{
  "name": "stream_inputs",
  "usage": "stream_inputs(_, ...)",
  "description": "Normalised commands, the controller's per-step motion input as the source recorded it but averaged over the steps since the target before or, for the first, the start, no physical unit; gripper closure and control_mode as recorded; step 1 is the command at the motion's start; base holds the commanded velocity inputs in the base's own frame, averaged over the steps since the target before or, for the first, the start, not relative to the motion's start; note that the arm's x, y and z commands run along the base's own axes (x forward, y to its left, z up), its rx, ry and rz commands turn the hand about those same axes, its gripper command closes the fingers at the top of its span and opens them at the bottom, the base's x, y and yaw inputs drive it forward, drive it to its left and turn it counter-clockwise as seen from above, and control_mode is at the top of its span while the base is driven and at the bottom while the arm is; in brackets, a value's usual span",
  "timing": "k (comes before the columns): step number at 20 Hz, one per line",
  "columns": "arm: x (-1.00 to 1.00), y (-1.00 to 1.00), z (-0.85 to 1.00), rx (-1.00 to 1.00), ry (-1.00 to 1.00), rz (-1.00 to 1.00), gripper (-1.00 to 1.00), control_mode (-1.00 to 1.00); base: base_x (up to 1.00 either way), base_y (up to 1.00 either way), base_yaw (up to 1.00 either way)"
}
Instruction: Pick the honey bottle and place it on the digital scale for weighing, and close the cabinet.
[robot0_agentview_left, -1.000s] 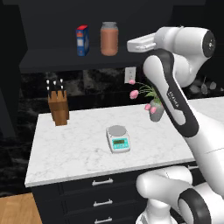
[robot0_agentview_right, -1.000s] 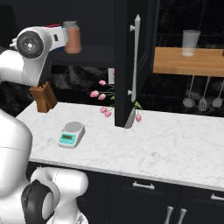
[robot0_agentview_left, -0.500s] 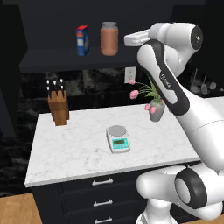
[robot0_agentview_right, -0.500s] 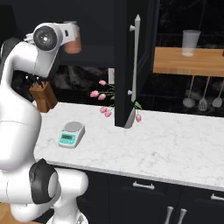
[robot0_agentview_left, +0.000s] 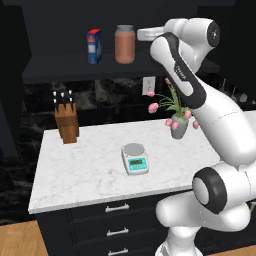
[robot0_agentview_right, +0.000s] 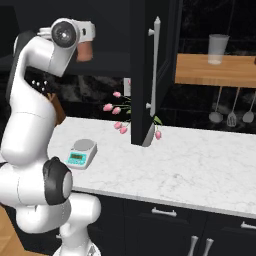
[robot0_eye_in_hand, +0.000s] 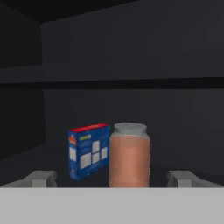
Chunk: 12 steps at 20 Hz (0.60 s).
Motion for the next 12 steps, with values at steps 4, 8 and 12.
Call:
stream_inputs(4,0.39,-0.05,0.00,0.15,0.01,0.00,-1.00,-1.00,0.00,0.00,0.00)
stream_inputs(8,0.64,0.00,-0.13,-0.01,0.01,0.00,-1.00,-1.00,0.00,0.00,0.00)
stream_inputs(12,0.22,0.00,-0.18,-0.05,-0.05,-0.01,-1.00,-1.00,0.00,0.00,0.00)
